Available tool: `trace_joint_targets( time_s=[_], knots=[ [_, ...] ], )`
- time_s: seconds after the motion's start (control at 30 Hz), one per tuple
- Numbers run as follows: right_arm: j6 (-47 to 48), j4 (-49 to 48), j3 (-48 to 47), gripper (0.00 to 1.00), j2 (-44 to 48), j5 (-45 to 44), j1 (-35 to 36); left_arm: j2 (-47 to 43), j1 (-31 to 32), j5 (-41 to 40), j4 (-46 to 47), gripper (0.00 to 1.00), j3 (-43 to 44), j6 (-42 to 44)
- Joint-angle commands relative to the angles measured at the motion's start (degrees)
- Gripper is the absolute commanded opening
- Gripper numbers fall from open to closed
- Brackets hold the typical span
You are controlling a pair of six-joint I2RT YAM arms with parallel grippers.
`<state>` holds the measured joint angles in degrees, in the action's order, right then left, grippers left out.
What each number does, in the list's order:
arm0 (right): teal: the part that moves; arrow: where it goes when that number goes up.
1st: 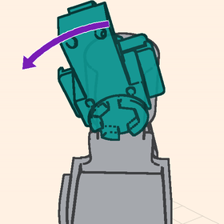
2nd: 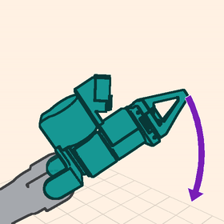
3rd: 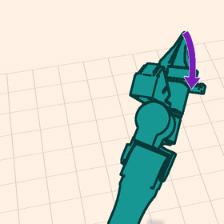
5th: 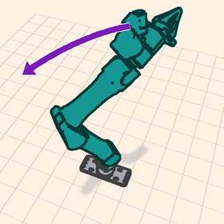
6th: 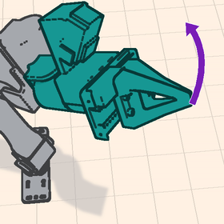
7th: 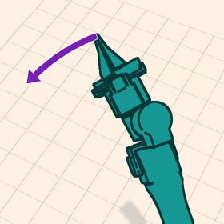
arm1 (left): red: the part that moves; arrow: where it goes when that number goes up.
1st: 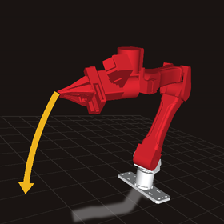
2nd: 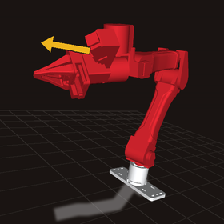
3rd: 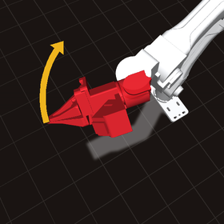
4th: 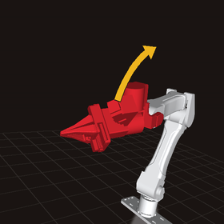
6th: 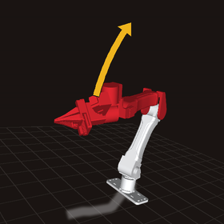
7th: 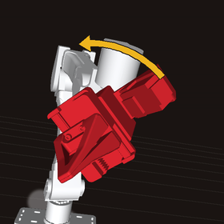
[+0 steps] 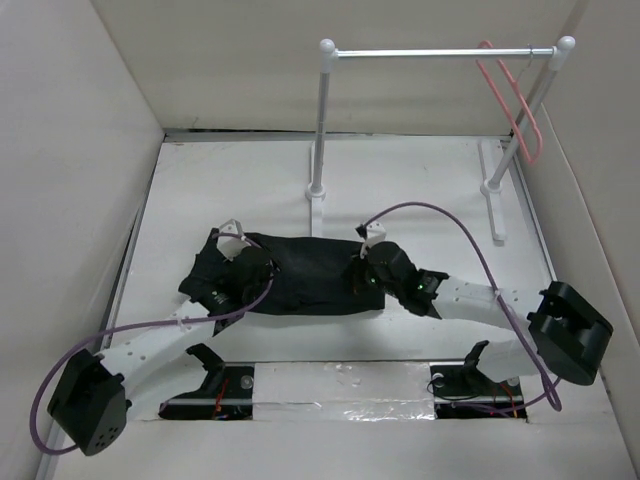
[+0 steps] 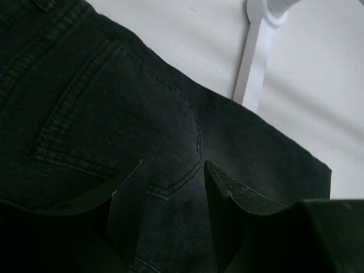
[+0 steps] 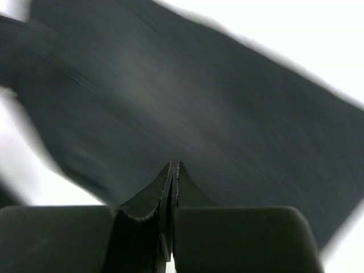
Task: Place the trousers on the hanger
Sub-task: Fold the trousers at the center of the board.
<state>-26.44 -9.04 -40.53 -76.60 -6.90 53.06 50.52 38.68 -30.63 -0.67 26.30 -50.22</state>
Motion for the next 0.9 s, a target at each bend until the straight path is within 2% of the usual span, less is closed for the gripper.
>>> trace_joint_targets(
  time_s=[0.0,0.13,0.27,0.37,0.5,0.53,0.57,0.6,0.63,0.67,0.7,0.8,0.87],
  knots=[
    [-3.6,-3.0,6.8,0.0,2.1,-2.2,-0.5,1.8,1.4,3.2,10.3,0.41,-0.2,-0.7],
    [-9.1,-8.8,17.3,0.0,4.1,-3.3,-0.5,5.9,5.4,0.3,12.4,0.4,-0.1,-0.1],
    [-11.7,-8.7,19.5,0.0,4.4,-3.8,0.1,8.7,6.5,1.2,13.9,0.39,1.5,1.4],
    [-9.9,-4.9,18.7,0.0,8.1,-5.7,-0.4,9.5,7.9,0.4,15.3,0.36,2.7,3.0],
    [-1.7,5.6,11.4,0.0,23.2,-8.7,-2.2,11.3,11.4,-0.5,16.8,0.26,5.8,6.8],
    [0.8,7.2,7.4,0.0,25.3,-10.6,-3.3,11.7,13.0,-1.2,17.4,0.17,6.3,7.3],
    [4.3,8.6,5.0,0.0,27.1,-11.6,-4.8,12.3,13.7,-1.6,18.0,0.14,7.0,9.3],
    [5.7,12.3,2.4,0.0,28.4,-12.2,-9.2,12.8,14.2,-1.7,18.4,0.1,8.5,10.2],
    [7.0,13.5,-2.8,0.0,29.8,-12.3,-11.8,14.4,14.8,-2.0,18.5,0.01,9.3,11.1],
    [9.6,14.5,-5.7,0.0,30.1,-11.1,-14.7,15.2,15.9,-2.3,18.7,0.0,10.2,12.8],
    [11.3,15.7,-8.6,0.0,30.0,-9.2,-21.0,15.9,16.4,-2.2,19.0,0.0,11.5,13.6],
    [14.1,19.0,-21.1,0.0,27.7,-1.3,-29.7,18.3,17.6,-1.6,21.7,0.0,12.5,17.1],
    [14.7,20.0,-29.6,0.0,24.4,-2.6,-35.7,18.8,18.3,-0.9,24.3,0.0,12.4,18.8]
  ],
)
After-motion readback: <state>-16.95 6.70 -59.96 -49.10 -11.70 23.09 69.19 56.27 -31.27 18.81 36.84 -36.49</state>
